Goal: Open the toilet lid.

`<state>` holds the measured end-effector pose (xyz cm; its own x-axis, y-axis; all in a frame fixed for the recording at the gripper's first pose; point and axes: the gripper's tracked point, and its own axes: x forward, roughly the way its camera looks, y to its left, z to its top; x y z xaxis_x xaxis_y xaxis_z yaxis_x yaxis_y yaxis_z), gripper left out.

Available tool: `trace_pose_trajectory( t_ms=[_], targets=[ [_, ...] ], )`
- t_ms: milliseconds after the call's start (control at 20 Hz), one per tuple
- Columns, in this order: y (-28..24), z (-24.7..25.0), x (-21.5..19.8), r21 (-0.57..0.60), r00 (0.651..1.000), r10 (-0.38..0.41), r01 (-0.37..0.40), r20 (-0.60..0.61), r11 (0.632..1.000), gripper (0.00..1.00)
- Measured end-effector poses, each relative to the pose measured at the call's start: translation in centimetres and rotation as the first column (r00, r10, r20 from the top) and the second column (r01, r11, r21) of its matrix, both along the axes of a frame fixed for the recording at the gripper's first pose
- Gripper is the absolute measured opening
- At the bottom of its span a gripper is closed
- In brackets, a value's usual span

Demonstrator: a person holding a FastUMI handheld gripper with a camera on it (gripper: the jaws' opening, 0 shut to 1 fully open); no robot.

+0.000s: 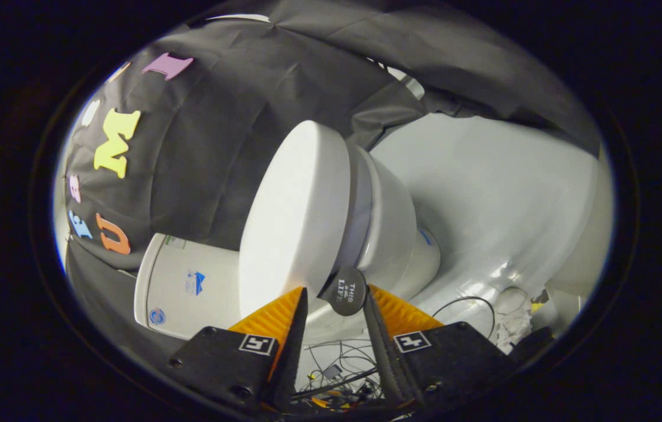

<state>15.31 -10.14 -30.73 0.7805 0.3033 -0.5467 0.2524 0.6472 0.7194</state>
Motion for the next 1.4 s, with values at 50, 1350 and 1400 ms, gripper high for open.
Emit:
trace_pose_trajectory(
  t_ms=[50, 1350, 1400],
  targets=[
    [0.4, -0.2, 0.0, 0.019, 1.0, 0.007, -0.007, -0.013, 1.0, 0.52],
    [0.4, 1.6, 0.2, 0.149, 0.987, -0.158, 0.162, -0.041, 0.975, 0.06],
    [0.5, 1.7, 0.2, 0.149, 0.987, -0.156, 0.16, -0.037, 0.976, 0.06]
  ],
)
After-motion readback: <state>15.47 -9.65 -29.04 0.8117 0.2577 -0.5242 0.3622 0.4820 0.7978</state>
